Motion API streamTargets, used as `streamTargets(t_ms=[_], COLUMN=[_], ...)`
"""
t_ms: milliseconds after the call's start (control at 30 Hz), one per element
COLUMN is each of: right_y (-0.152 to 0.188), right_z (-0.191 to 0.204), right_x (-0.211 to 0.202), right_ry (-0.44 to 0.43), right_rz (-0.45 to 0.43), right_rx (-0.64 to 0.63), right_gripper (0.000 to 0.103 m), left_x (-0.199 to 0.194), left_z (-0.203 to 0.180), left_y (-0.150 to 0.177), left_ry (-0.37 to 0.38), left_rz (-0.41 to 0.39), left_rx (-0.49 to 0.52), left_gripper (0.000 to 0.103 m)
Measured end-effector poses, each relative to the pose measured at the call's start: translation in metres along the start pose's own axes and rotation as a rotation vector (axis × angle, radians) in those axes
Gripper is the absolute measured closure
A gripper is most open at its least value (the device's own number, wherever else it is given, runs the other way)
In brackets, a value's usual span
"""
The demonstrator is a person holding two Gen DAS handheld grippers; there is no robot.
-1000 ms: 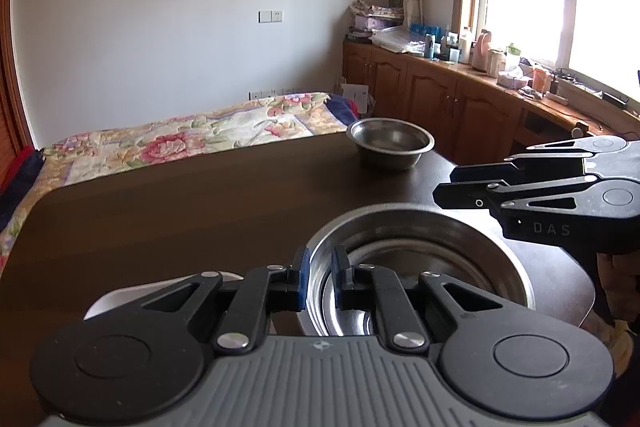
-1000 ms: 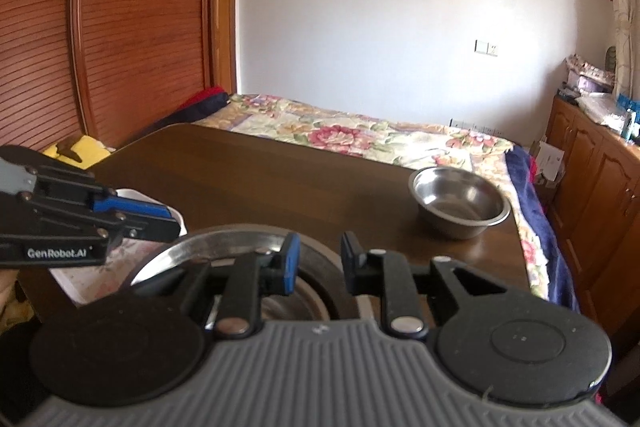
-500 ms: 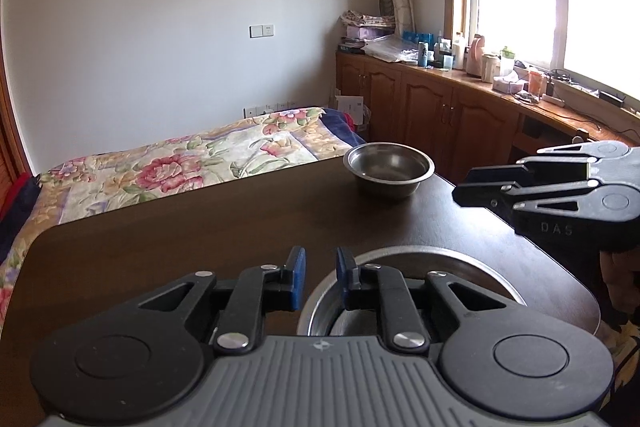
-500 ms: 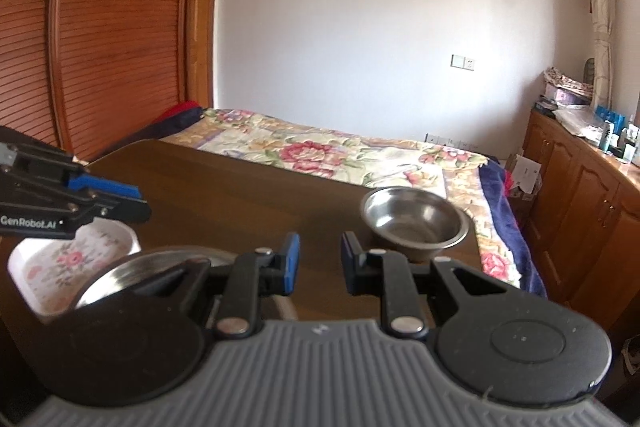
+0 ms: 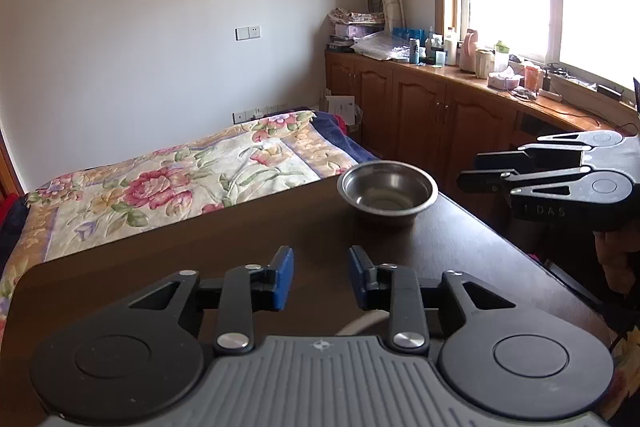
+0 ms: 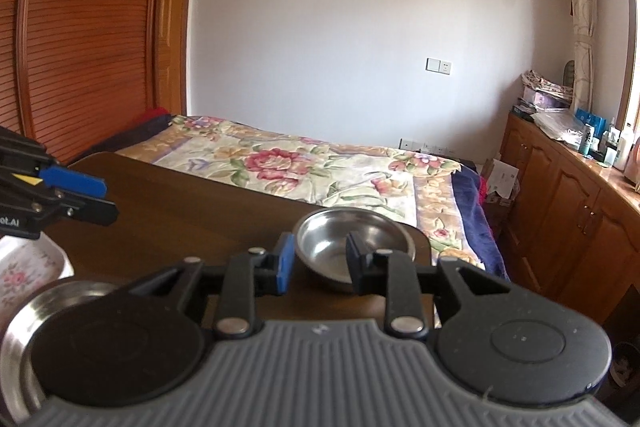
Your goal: Organize plates and bowls
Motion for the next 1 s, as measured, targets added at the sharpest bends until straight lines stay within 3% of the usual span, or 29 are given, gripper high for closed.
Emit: streamTargets(t_ms=[67,200,400,533,633,733,1000], right_y=[0.000,-0.002,-0.001,-0.001,-0.002,-0.003,-0.005], right_z=[-0.003,-0.010,-0.019,-0.023,-0.027,-0.030,-0.040], right_x=[0.004,0.011,0.021,0.025,0.027,0.031,0.044], right_ry=[0.007,0.011,0.014,0.021,0.023,0.019,0.023], right_rz=[0.001,-0.001,0.013,0.011,0.005,0.007,0.026], right_rx=[-0.001,0.013,0.021,0.022,0.026,0.025,0.026], right_gripper=[0.071,0.059,0.049,0.036,0.013,0.004,0.000], left_x=[0.005,0.015,0.027,0.034,0.038,0.044,0.056], left_z=[0.001,0.002,0.000,-0.002,-0.002,-0.004,-0.005], left_y=[-0.004,-0.013,-0.030,-0.037,-0.040,-0.044,-0.048], left_ry=[0.004,0.009,-0.001,0.005,0.010,0.019,0.033], left_rz=[-0.001,0.007,-0.009,-0.022,-0.037,-0.034,-0.028], left_rx=[0.001,0.012,0.028,0.027,0.014,0.015,0.017], left_gripper=[0.035,0.015,0.000,0.000,0.000,0.000,0.000])
Point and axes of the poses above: each gripper's, at about its wrist camera, not at the fingertips, and x roughly the way its jaws point, z to its left, y to its underside, the point moved 2 cm from there along x, roughly the way its jaws point, and after that the axes turned 3 degrees about z, right-handed, at the moved point
